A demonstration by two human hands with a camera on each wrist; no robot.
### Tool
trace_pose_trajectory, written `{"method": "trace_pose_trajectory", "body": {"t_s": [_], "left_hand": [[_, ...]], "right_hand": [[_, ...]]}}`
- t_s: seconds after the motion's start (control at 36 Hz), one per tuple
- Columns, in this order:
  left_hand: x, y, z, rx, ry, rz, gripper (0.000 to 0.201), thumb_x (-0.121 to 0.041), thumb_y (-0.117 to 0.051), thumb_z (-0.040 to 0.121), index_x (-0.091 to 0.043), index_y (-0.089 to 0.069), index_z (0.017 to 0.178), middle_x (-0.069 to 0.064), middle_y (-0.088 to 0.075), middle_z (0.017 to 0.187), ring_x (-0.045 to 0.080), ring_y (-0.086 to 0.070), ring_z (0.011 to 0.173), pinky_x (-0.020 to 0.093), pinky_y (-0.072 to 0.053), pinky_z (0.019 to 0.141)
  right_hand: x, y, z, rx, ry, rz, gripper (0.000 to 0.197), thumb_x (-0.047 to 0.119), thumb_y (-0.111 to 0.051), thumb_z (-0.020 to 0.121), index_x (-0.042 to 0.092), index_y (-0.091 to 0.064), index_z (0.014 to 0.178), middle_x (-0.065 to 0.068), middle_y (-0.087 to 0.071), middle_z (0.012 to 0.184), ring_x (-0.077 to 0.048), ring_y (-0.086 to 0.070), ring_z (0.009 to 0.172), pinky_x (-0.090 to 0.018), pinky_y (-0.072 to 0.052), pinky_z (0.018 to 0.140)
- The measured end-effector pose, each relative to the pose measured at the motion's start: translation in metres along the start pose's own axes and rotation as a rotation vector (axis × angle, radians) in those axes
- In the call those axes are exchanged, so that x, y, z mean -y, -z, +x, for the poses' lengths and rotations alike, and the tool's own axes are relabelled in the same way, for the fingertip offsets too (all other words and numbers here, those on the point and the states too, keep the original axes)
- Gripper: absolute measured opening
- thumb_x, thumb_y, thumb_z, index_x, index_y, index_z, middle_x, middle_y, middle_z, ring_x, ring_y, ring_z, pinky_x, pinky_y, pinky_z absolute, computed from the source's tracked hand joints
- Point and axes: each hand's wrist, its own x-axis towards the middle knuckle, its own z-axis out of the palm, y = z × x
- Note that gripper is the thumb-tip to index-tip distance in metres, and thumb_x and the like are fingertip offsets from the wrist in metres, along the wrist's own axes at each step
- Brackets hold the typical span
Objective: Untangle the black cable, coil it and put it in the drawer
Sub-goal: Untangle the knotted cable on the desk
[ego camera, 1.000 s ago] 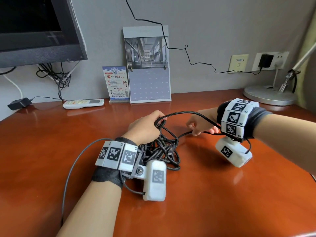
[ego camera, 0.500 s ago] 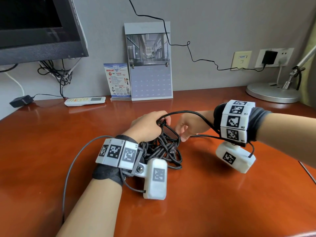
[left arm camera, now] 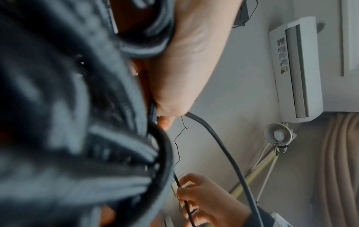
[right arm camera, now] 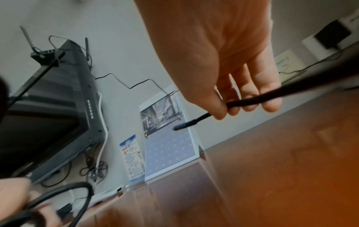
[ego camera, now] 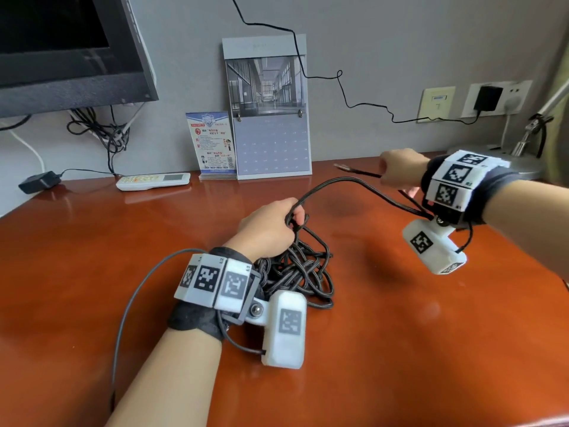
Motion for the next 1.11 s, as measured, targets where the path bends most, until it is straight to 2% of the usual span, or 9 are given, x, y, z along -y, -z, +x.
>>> {"method": "trace_pose_trajectory", "body": {"t_s": [0.19, 0.28, 0.39, 0.53, 0.61, 0.69, 0.89, 1.03, 1.11], "left_hand": [[0.011, 0.004, 0.003, -0.195, 0.103, -0.007, 0.034, 0.0, -0.042, 0.083, -0.033, -0.049, 0.085, -0.011, -0.047, 0.101, 0.016, -0.048, 0.087, 0.031, -0.035, 0.078], [0.013, 0.006, 0.005, -0.238, 0.154, -0.103, 0.035, -0.001, -0.043, 0.084, -0.032, -0.05, 0.098, -0.008, -0.042, 0.113, 0.016, -0.044, 0.098, 0.034, -0.037, 0.088], [0.014, 0.01, 0.005, -0.279, 0.195, -0.367, 0.032, -0.001, -0.044, 0.084, -0.032, -0.051, 0.088, -0.005, -0.051, 0.116, 0.016, -0.053, 0.105, 0.046, -0.044, 0.098], [0.017, 0.016, 0.003, -0.291, 0.175, -0.513, 0.031, 0.006, -0.037, 0.086, -0.019, -0.053, 0.094, -0.002, -0.055, 0.101, 0.011, -0.06, 0.086, 0.033, -0.052, 0.075], [0.018, 0.017, 0.003, -0.287, 0.155, -0.525, 0.032, 0.007, -0.036, 0.085, -0.021, -0.052, 0.091, 0.003, -0.057, 0.107, 0.014, -0.063, 0.089, 0.024, -0.049, 0.061], [0.017, 0.016, 0.002, -0.281, 0.139, -0.511, 0.034, 0.007, -0.037, 0.083, -0.022, -0.053, 0.09, 0.005, -0.062, 0.106, 0.015, -0.065, 0.09, 0.026, -0.051, 0.064], [0.012, 0.017, -0.004, -0.215, 0.075, -0.44, 0.02, -0.002, -0.049, 0.083, -0.02, -0.057, 0.084, -0.004, -0.064, 0.098, 0.017, -0.063, 0.093, 0.036, -0.05, 0.082], [0.015, 0.015, 0.002, -0.312, 0.086, -0.485, 0.027, -0.013, -0.039, 0.096, -0.018, -0.058, 0.077, 0.008, -0.069, 0.094, 0.029, -0.067, 0.083, 0.041, -0.053, 0.075], [0.019, 0.014, 0.006, -0.364, 0.111, -0.523, 0.034, -0.008, -0.032, 0.096, -0.021, -0.053, 0.073, 0.012, -0.068, 0.098, 0.034, -0.067, 0.085, 0.052, -0.054, 0.08]], "right_hand": [[-0.018, 0.0, -0.007, 0.05, -0.103, 0.37, 0.03, 0.01, -0.049, 0.092, 0.002, -0.053, 0.12, -0.011, -0.056, 0.085, -0.027, -0.056, 0.083, -0.034, -0.051, 0.057], [-0.005, 0.008, -0.022, 0.014, 0.02, 0.537, 0.024, 0.016, -0.048, 0.095, 0.008, -0.06, 0.114, -0.008, -0.063, 0.09, -0.019, -0.057, 0.081, -0.029, -0.051, 0.064], [0.028, 0.017, -0.057, 0.138, 0.299, 0.708, 0.022, 0.032, -0.045, 0.098, 0.016, -0.058, 0.109, 0.003, -0.068, 0.09, -0.013, -0.063, 0.083, -0.031, -0.051, 0.078], [0.058, 0.008, -0.077, 0.24, 0.486, 0.586, 0.005, 0.014, -0.046, 0.097, 0.013, -0.047, 0.102, 0.003, -0.065, 0.069, -0.015, -0.064, 0.057, -0.027, -0.051, 0.061], [0.067, 0.008, -0.075, -0.012, 0.512, 0.411, 0.02, 0.013, -0.04, 0.098, 0.017, -0.056, 0.111, -0.002, -0.066, 0.079, -0.006, -0.064, 0.062, -0.021, -0.048, 0.062], [0.072, 0.012, -0.071, -0.257, 0.564, 0.055, 0.034, 0.022, -0.035, 0.101, 0.025, -0.051, 0.131, -0.006, -0.064, 0.116, -0.029, -0.06, 0.104, -0.033, -0.044, 0.08], [0.097, 0.036, -0.053, -0.471, 0.659, -0.545, 0.045, 0.002, -0.036, 0.093, 0.023, -0.053, 0.128, -0.001, -0.061, 0.109, -0.029, -0.06, 0.086, -0.025, -0.019, 0.046], [0.122, 0.027, -0.036, -0.396, 0.675, -0.453, 0.042, 0.005, -0.037, 0.094, 0.026, -0.054, 0.126, -0.001, -0.064, 0.11, -0.027, -0.06, 0.095, -0.026, -0.03, 0.052], [0.117, 0.013, -0.031, -0.302, 0.751, -0.224, 0.052, 0.005, -0.038, 0.091, 0.028, -0.043, 0.138, -0.004, -0.05, 0.126, -0.027, -0.044, 0.113, -0.034, -0.037, 0.078]]}}
